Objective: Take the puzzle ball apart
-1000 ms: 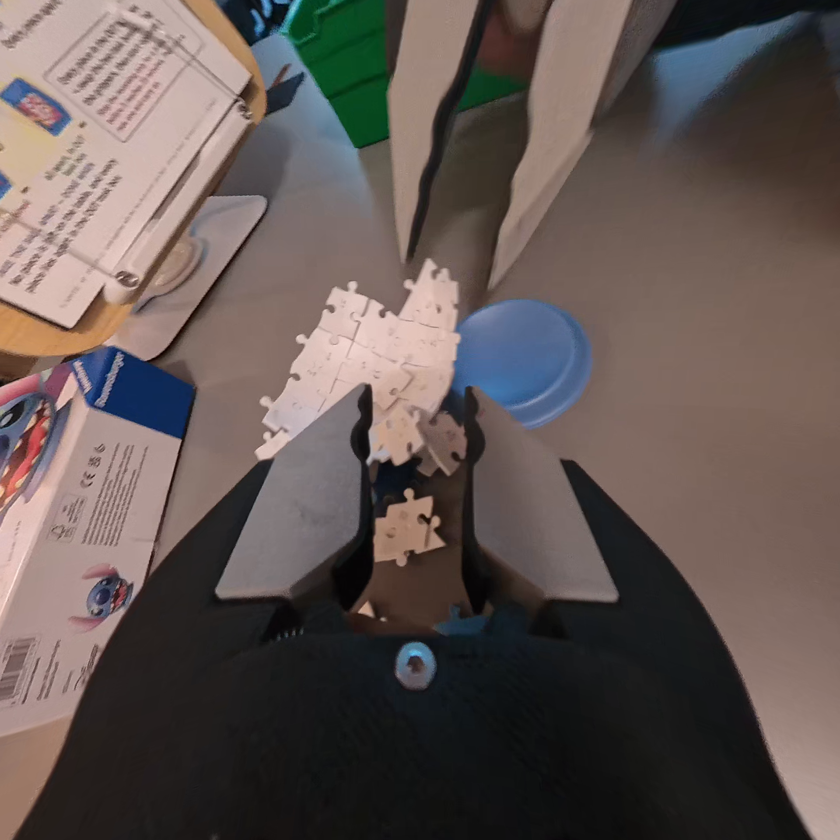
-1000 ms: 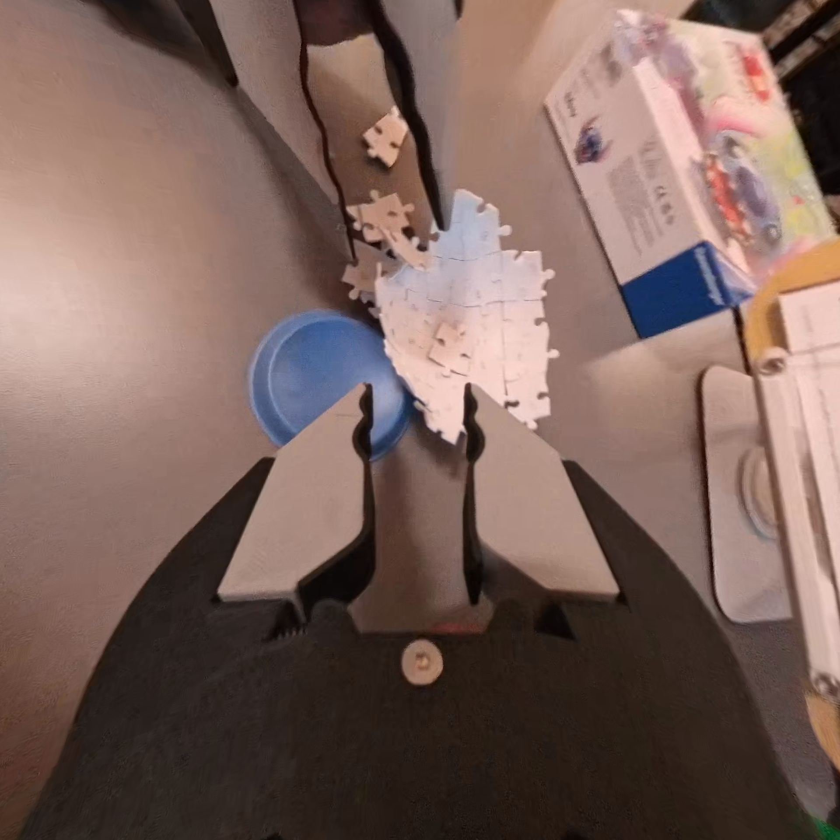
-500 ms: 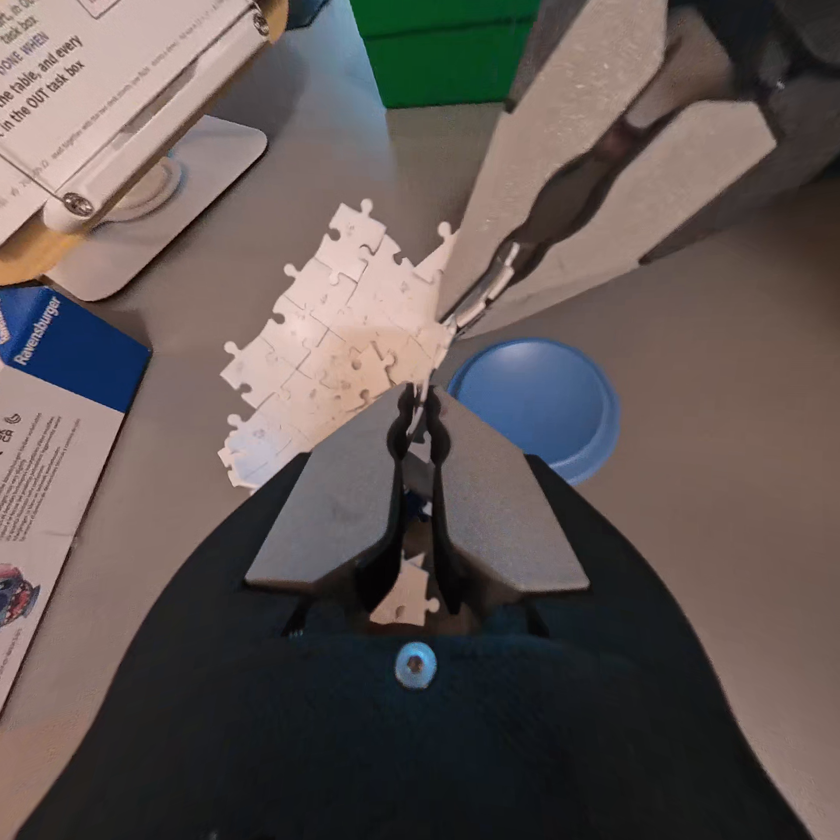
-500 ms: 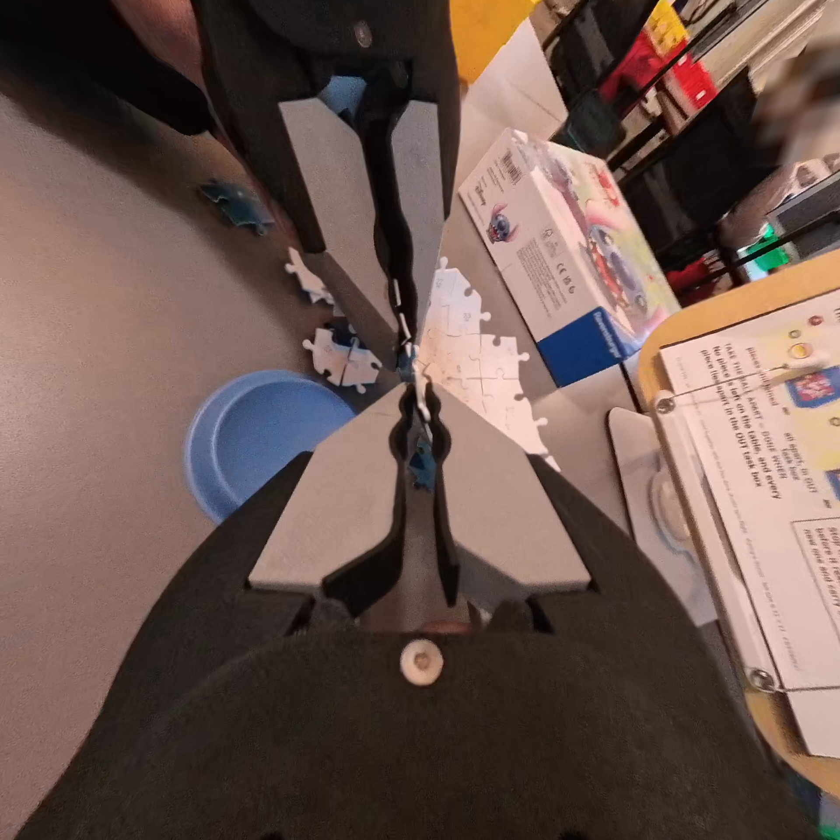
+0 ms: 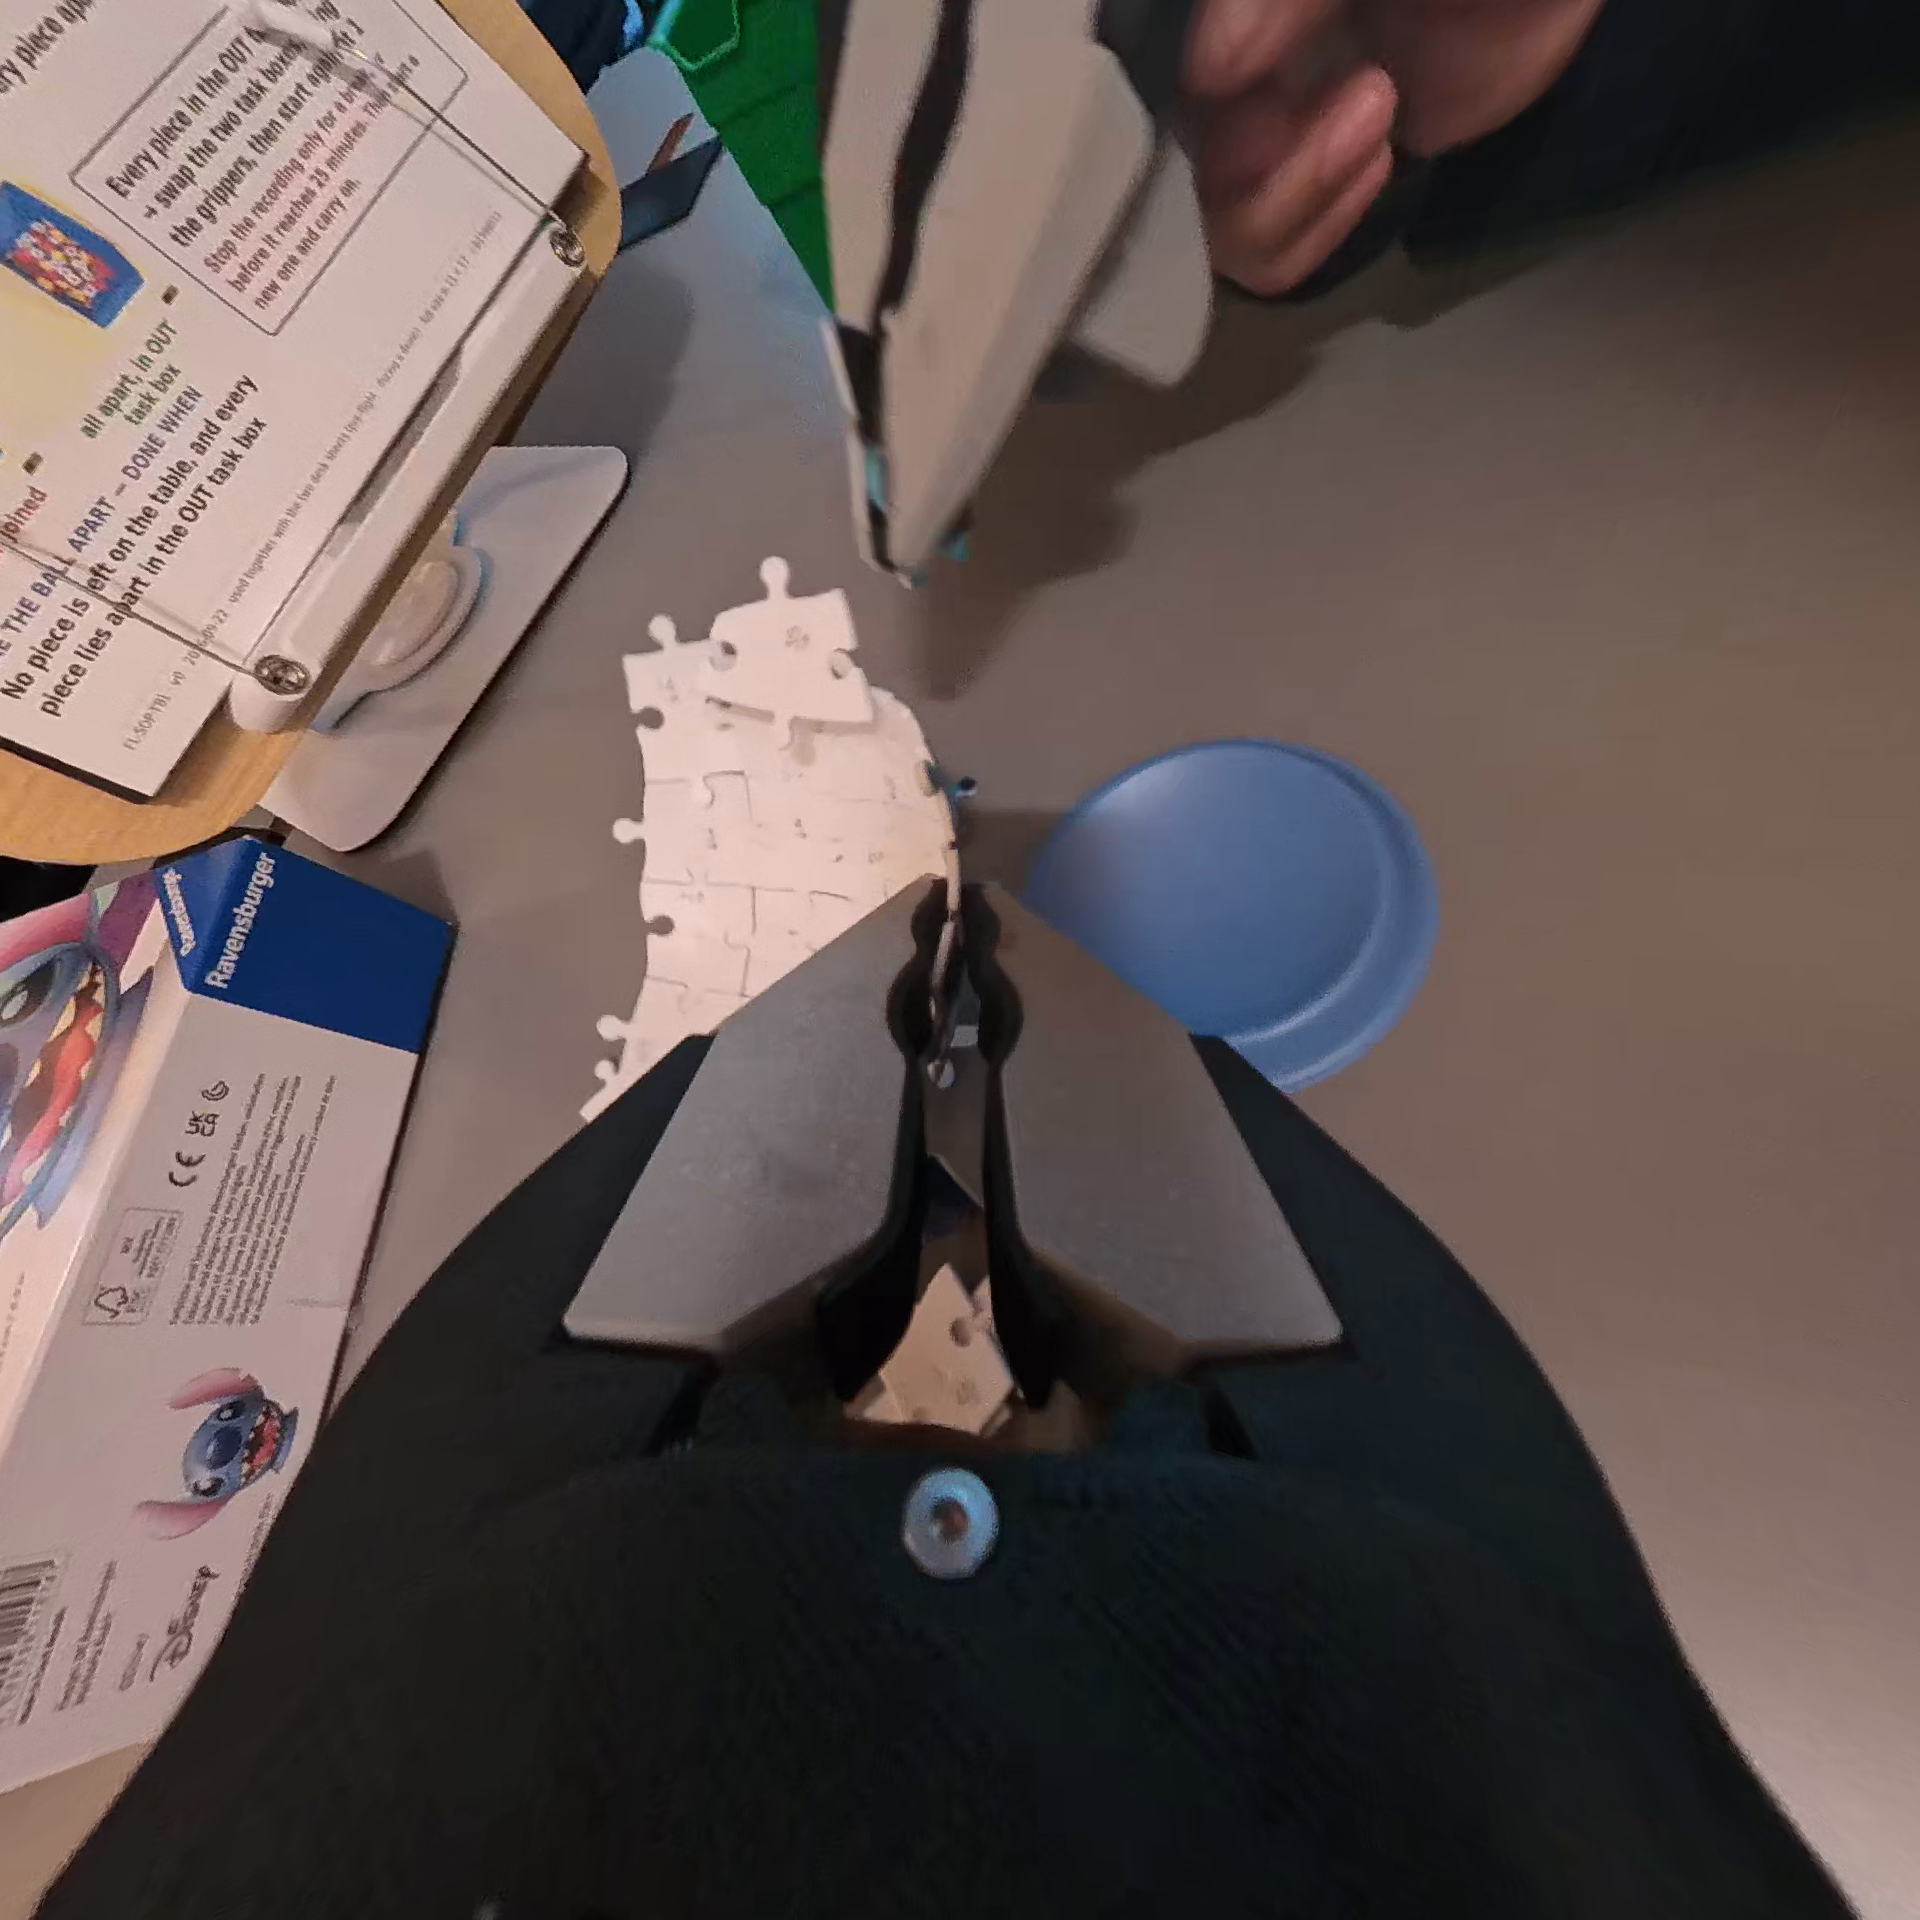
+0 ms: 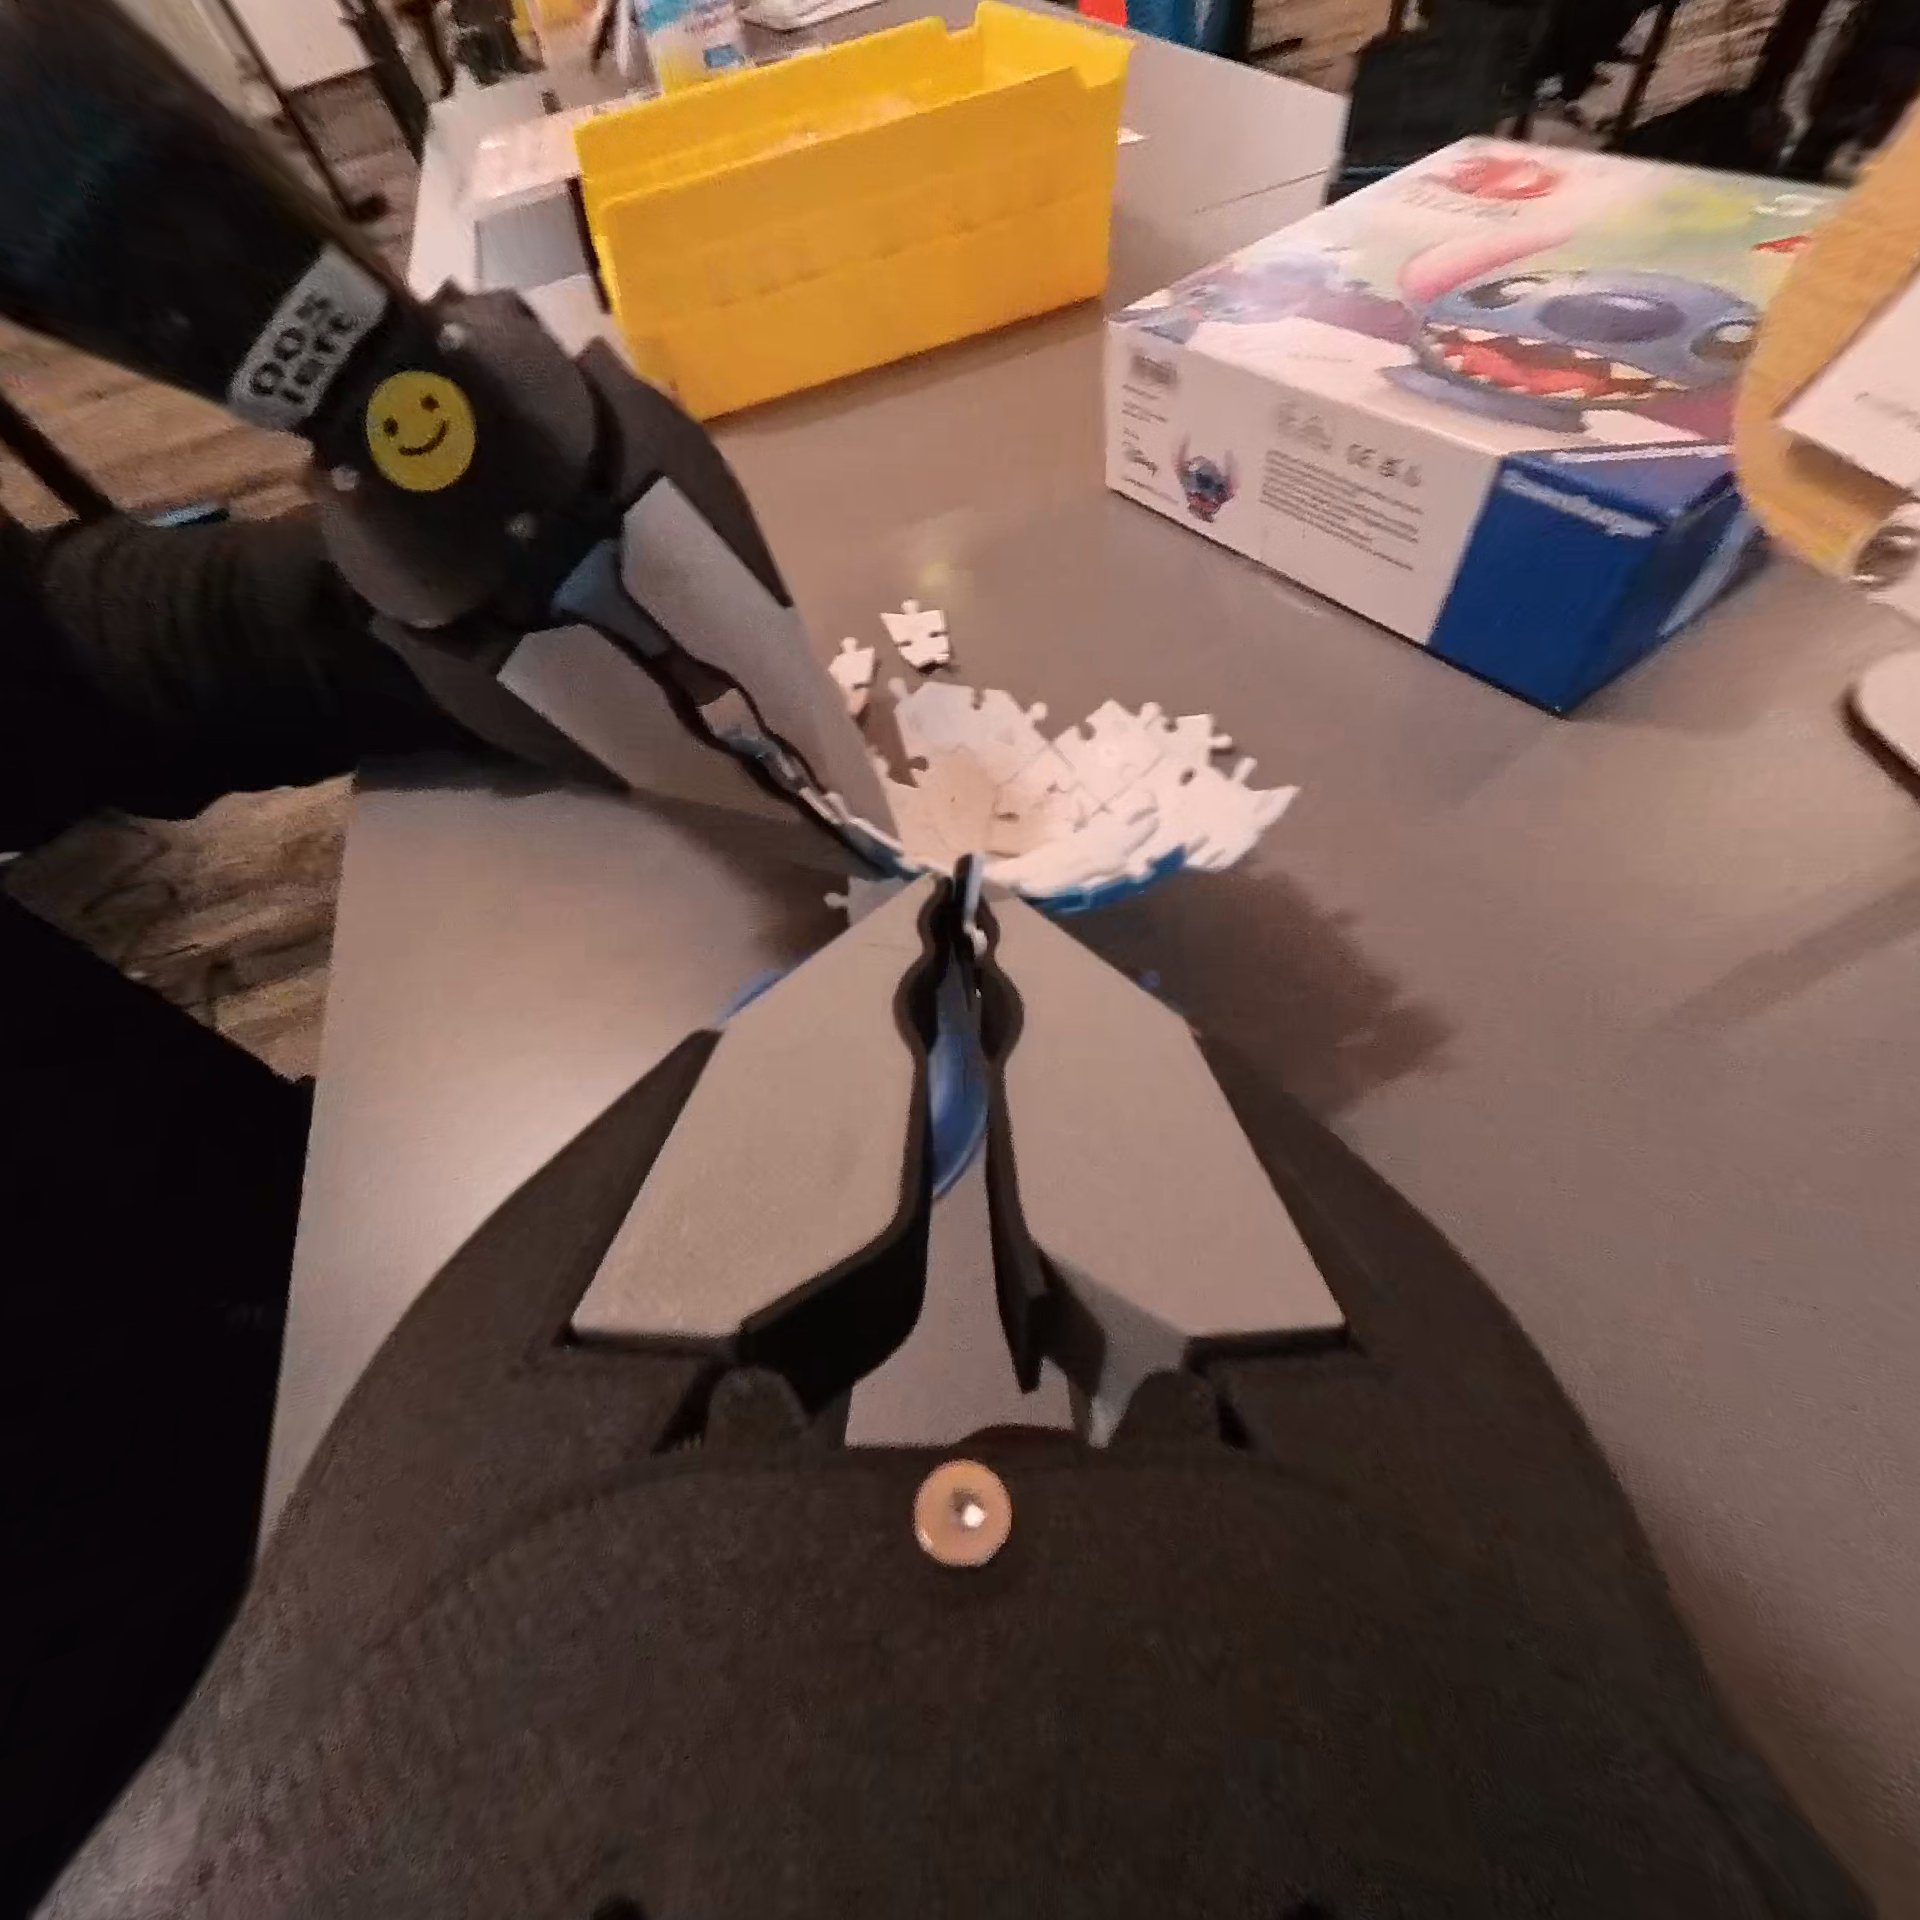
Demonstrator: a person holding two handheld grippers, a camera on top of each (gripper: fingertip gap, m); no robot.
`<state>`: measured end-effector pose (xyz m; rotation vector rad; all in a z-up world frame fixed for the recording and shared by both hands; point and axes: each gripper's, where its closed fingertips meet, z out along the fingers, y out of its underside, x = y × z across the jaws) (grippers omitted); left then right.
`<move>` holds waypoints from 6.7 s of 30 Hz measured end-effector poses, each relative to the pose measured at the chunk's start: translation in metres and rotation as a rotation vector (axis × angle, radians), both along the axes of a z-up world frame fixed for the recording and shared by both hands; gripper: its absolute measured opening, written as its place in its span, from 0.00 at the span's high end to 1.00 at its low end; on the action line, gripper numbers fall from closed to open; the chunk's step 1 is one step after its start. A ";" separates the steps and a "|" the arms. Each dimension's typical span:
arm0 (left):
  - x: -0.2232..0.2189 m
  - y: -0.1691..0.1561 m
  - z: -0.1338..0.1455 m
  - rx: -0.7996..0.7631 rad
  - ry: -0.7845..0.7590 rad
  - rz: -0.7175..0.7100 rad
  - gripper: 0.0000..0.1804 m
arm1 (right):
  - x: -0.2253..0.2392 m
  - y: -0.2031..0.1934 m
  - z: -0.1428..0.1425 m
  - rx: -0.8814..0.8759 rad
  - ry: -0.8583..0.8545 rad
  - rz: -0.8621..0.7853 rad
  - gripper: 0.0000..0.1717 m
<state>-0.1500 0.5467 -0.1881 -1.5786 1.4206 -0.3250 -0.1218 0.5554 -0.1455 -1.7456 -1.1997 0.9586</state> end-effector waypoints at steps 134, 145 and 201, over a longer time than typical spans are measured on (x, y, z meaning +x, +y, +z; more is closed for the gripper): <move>0.041 -0.041 0.039 -0.188 -0.340 -0.183 1.00 | 0.220 0.026 0.084 0.140 -0.143 -0.669 0.72; 0.057 -0.066 0.048 -0.283 -0.411 -0.301 1.00 | 0.009 -0.069 0.026 -0.078 0.052 0.084 0.99; 0.035 -0.027 0.059 -0.300 -0.501 -0.146 1.00 | 0.010 -0.018 0.023 -0.061 0.161 0.033 1.00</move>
